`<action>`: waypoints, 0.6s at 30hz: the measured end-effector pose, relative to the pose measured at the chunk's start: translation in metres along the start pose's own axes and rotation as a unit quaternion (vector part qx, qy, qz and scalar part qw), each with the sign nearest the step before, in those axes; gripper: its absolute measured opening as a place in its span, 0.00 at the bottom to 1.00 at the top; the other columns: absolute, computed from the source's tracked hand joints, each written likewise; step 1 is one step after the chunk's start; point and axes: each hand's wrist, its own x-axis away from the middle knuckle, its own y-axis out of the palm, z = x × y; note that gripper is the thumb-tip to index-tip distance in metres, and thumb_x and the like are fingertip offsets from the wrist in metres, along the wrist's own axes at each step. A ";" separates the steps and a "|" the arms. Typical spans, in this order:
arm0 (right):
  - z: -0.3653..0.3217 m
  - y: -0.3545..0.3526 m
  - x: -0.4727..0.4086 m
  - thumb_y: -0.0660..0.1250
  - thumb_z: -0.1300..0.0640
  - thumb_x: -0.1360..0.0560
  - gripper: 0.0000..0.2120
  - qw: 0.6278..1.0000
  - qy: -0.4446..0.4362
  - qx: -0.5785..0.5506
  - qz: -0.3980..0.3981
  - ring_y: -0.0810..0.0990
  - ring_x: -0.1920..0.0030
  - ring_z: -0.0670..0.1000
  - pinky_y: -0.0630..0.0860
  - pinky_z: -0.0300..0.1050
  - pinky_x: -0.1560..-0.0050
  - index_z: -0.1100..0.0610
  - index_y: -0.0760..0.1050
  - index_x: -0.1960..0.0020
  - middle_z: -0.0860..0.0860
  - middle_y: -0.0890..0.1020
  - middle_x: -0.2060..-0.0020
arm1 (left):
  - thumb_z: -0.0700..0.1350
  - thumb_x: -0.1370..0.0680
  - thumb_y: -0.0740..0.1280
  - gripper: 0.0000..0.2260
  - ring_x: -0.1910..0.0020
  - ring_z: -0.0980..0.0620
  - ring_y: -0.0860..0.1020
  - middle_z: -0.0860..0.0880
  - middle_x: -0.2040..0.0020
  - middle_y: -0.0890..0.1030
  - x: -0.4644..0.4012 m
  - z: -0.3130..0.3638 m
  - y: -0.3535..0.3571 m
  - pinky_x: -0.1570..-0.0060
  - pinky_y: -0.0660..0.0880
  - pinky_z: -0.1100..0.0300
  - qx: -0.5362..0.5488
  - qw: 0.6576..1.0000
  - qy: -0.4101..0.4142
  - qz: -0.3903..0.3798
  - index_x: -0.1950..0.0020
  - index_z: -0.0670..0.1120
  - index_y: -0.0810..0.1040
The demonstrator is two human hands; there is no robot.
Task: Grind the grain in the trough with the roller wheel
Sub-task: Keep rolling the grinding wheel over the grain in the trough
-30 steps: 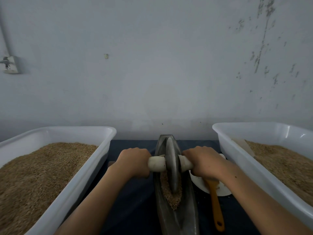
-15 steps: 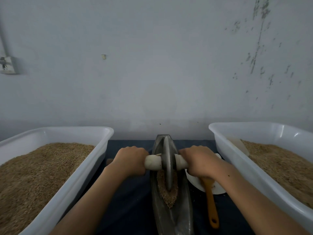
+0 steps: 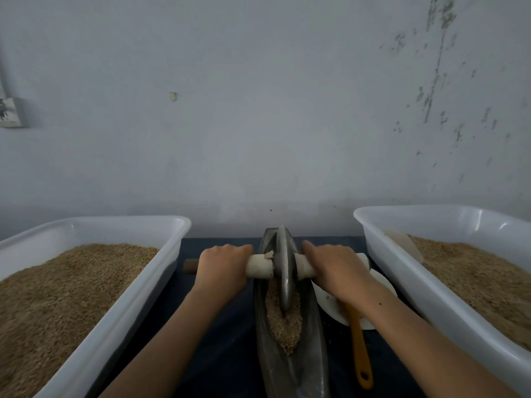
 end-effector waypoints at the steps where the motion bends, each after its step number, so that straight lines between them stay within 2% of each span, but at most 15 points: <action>1: 0.003 -0.002 0.000 0.62 0.56 0.23 0.10 1.000 -0.004 -0.009 -0.011 0.77 0.54 0.54 0.68 0.47 0.59 0.52 0.64 0.44 0.51 0.78 0.53 | 0.51 0.25 0.64 0.08 0.55 0.51 0.78 0.53 0.54 0.79 0.000 -0.001 -0.001 0.62 0.64 0.59 0.002 1.000 0.004 -0.005 0.47 0.53 0.72; 3: 0.008 -0.011 0.001 0.64 0.58 0.25 0.11 0.998 -0.015 -0.033 -0.054 0.77 0.54 0.53 0.67 0.46 0.60 0.51 0.66 0.45 0.51 0.79 0.52 | 0.51 0.25 0.64 0.09 0.52 0.51 0.78 0.52 0.51 0.80 -0.001 -0.004 -0.004 0.60 0.65 0.59 0.009 0.999 0.017 -0.039 0.45 0.54 0.73; 7: 0.013 -0.027 0.004 0.70 0.58 0.30 0.15 0.983 -0.027 -0.054 -0.174 0.78 0.52 0.51 0.69 0.43 0.61 0.49 0.72 0.45 0.50 0.80 0.50 | 0.52 0.28 0.69 0.16 0.48 0.50 0.78 0.52 0.47 0.80 -0.004 -0.009 -0.016 0.56 0.68 0.58 0.016 0.985 0.044 -0.167 0.41 0.55 0.75; 11: 0.013 -0.032 0.003 0.71 0.54 0.31 0.18 0.977 -0.009 -0.049 -0.208 0.77 0.54 0.48 0.69 0.41 0.63 0.46 0.74 0.42 0.47 0.80 0.51 | 0.51 0.29 0.71 0.18 0.49 0.50 0.78 0.51 0.47 0.80 -0.005 -0.013 -0.021 0.53 0.71 0.57 0.050 0.964 0.033 -0.258 0.40 0.54 0.75; 14: 0.010 -0.030 0.001 0.70 0.53 0.30 0.16 0.980 0.002 -0.013 -0.196 0.77 0.55 0.49 0.71 0.42 0.59 0.47 0.74 0.43 0.47 0.79 0.53 | 0.51 0.29 0.70 0.16 0.50 0.50 0.78 0.51 0.49 0.80 -0.006 -0.012 -0.017 0.56 0.70 0.58 0.044 0.972 0.022 -0.232 0.42 0.54 0.76; 18: 0.006 -0.024 -0.002 0.65 0.55 0.25 0.14 0.988 0.024 0.013 -0.153 0.78 0.49 0.53 0.73 0.45 0.52 0.51 0.71 0.40 0.51 0.79 0.47 | 0.51 0.27 0.67 0.12 0.52 0.50 0.78 0.52 0.50 0.79 -0.007 -0.010 -0.007 0.59 0.67 0.58 0.015 0.992 0.010 -0.123 0.45 0.53 0.74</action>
